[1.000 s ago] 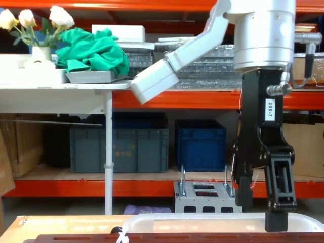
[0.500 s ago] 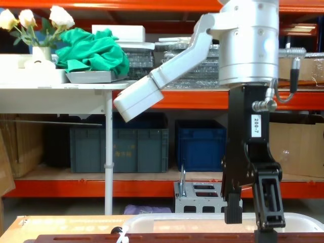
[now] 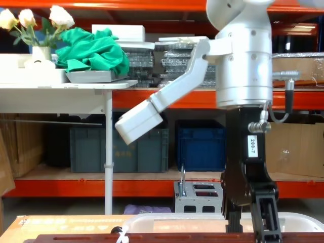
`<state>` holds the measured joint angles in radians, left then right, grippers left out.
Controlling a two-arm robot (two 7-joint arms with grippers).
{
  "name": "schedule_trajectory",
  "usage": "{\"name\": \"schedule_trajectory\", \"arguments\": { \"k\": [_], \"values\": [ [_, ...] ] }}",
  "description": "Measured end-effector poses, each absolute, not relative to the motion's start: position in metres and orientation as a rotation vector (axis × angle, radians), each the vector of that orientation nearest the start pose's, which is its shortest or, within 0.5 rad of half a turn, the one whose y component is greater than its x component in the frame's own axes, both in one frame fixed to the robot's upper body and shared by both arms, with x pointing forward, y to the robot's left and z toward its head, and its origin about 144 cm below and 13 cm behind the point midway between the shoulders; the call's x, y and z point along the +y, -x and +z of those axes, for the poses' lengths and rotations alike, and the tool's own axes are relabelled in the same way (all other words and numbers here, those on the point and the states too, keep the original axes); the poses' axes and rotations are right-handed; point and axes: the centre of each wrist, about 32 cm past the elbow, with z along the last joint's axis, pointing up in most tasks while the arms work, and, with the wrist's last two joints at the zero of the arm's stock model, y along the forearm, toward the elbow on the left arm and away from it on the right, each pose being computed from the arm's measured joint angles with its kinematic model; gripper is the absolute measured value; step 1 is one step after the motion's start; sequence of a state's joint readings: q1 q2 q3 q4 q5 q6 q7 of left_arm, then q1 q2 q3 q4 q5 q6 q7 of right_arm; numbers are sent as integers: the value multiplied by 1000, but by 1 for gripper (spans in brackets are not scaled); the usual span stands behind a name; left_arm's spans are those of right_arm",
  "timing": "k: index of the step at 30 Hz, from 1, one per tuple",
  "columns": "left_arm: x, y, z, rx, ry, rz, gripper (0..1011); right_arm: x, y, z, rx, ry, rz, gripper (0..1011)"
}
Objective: Use one hand to grasp the basket and place it at the designated location.
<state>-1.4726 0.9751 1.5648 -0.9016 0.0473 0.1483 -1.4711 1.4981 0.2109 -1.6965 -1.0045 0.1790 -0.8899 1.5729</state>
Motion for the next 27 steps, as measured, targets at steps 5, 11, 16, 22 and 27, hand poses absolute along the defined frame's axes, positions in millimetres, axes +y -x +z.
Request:
{"name": "schedule_trajectory", "arguments": {
  "k": [5,11,16,22,27],
  "values": [
    [496,-616,1396,165,-1629,178,0,-57,-640,1365,-1099,977,1378,1000],
    [496,-616,1396,166,-1629,178,0,-56,-643,1358,-1087,968,1390,1000],
    [496,-616,1396,165,-1629,178,0,-54,-647,1354,-1078,962,1398,1000],
    [496,-616,1396,166,-1629,178,0,-53,-649,1350,-1070,962,1400,1000],
    [496,-616,1396,165,-1629,178,0,-52,-653,1348,-1063,962,1404,1000]
  ]
}}
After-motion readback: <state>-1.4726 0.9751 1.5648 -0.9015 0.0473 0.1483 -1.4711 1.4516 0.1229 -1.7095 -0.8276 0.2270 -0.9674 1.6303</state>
